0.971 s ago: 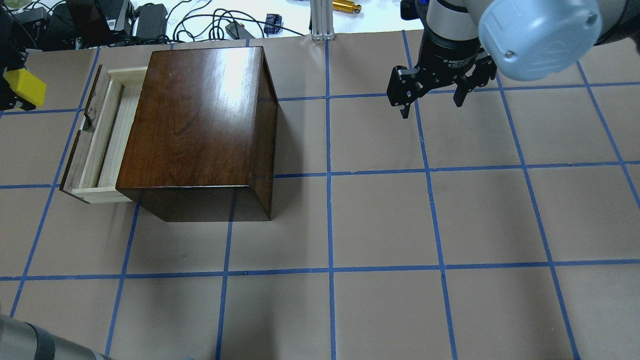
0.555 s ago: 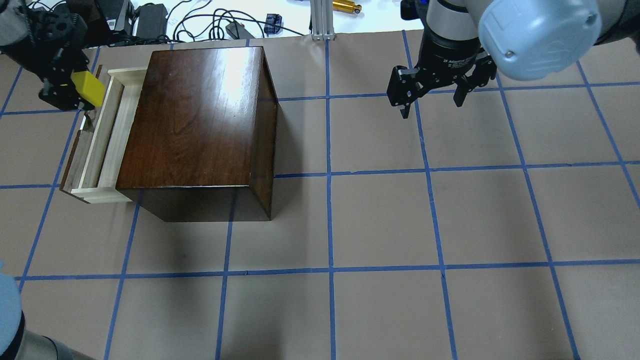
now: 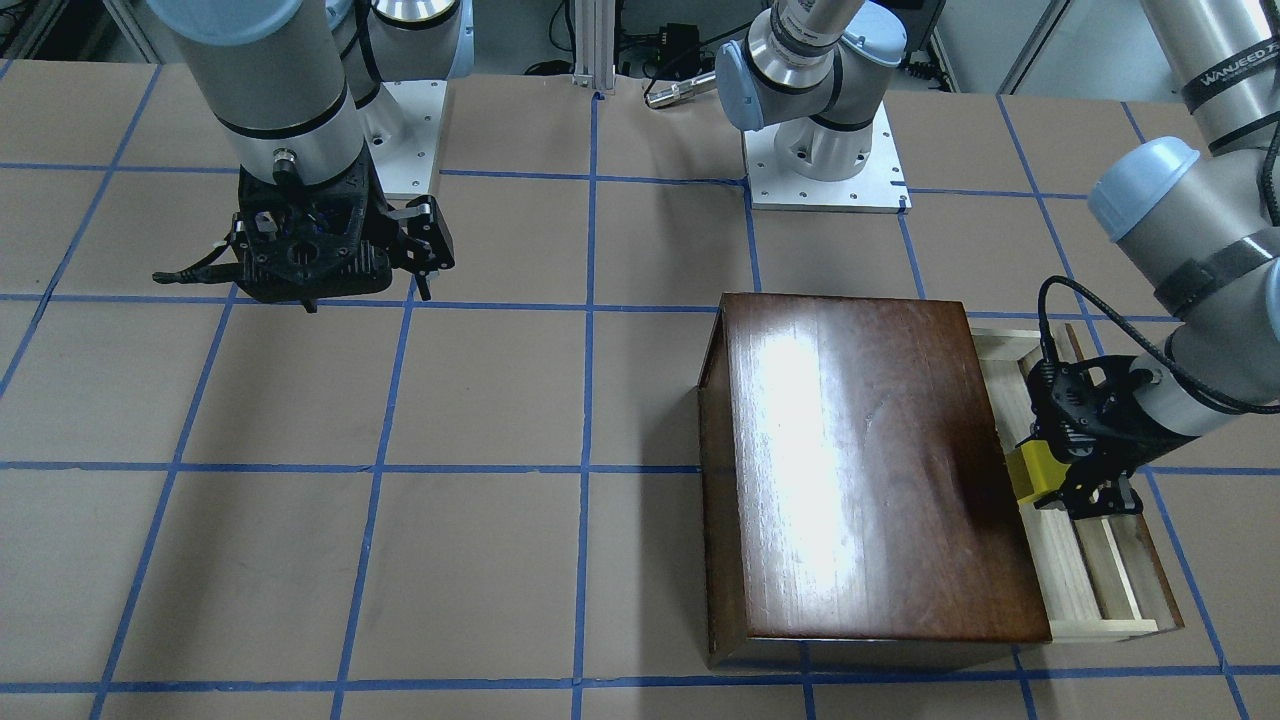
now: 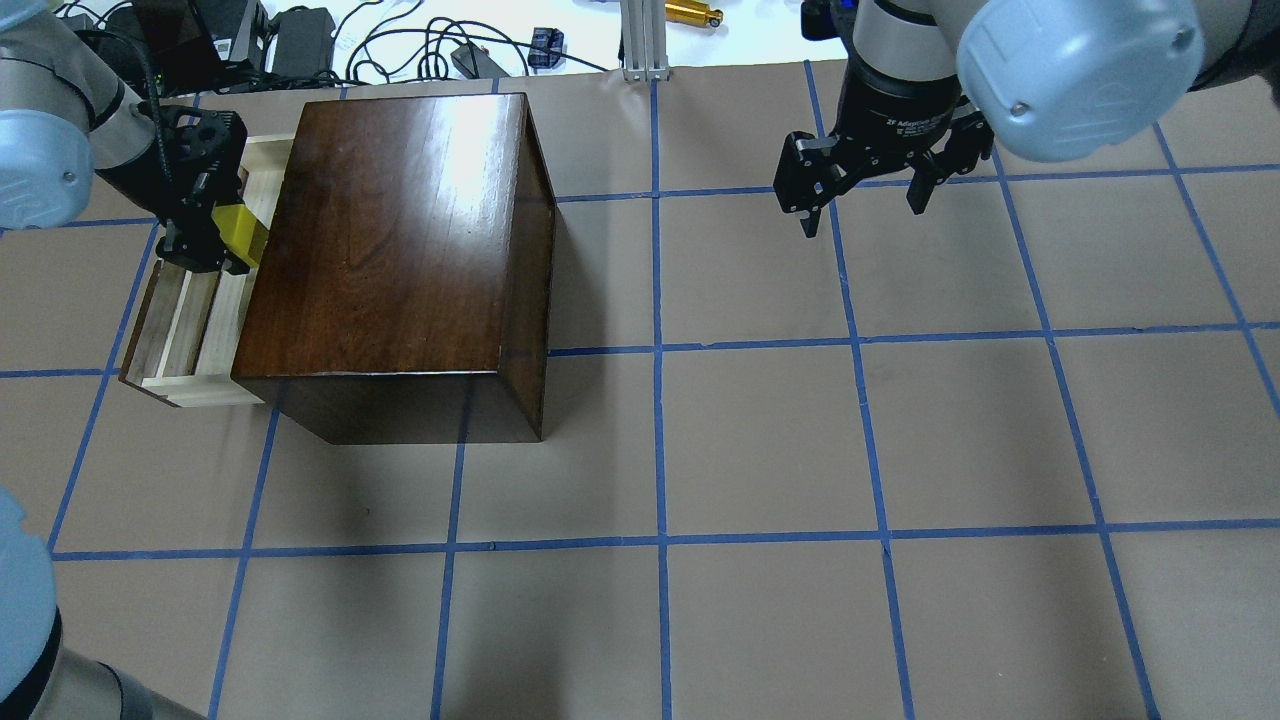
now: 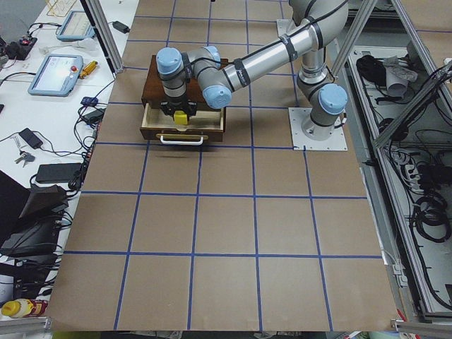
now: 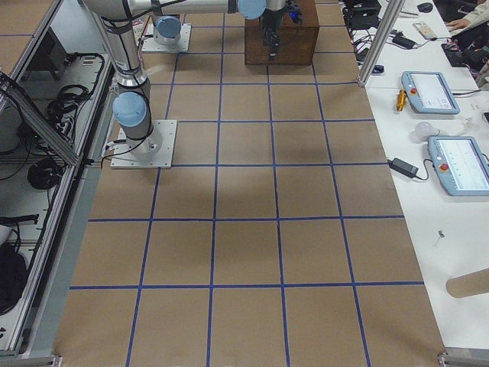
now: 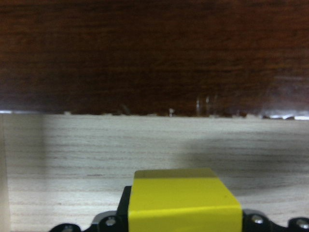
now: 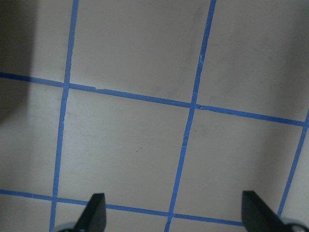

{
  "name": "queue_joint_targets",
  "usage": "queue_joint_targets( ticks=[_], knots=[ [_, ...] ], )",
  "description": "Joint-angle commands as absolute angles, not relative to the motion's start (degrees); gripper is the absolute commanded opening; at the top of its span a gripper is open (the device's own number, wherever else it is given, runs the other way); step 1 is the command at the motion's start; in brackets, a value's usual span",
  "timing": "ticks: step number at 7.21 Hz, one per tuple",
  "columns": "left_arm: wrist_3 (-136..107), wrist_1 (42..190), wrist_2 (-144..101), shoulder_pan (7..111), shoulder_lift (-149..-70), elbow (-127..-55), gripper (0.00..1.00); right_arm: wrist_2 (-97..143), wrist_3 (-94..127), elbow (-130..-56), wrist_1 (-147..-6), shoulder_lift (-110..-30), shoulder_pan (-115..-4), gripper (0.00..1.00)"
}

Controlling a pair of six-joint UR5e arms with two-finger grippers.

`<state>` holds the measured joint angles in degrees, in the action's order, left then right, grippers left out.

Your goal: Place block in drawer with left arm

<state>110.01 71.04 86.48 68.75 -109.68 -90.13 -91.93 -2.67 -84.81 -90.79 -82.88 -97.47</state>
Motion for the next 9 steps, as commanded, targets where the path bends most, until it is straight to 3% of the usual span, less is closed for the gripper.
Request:
queue_joint_targets(
  ticks=[1,4,6,9],
  knots=[
    [105.8,75.4,87.9,69.2,-106.6,-88.4,1.00,-91.9,-2.7,-84.8,-90.8,-82.9,-97.5,1.00],
    [93.0,97.2,88.1,69.9,-98.6,-77.5,1.00,-91.9,-2.7,-84.8,-90.8,-82.9,-97.5,1.00],
    [80.9,104.4,88.2,70.0,-94.0,-77.3,1.00,-91.9,-2.6,-84.8,-90.8,-82.9,-97.5,1.00],
    [44.5,102.1,87.9,71.6,-92.9,-78.1,1.00,-91.9,-2.7,-84.8,-90.8,-82.9,-97.5,1.00]
  ],
)
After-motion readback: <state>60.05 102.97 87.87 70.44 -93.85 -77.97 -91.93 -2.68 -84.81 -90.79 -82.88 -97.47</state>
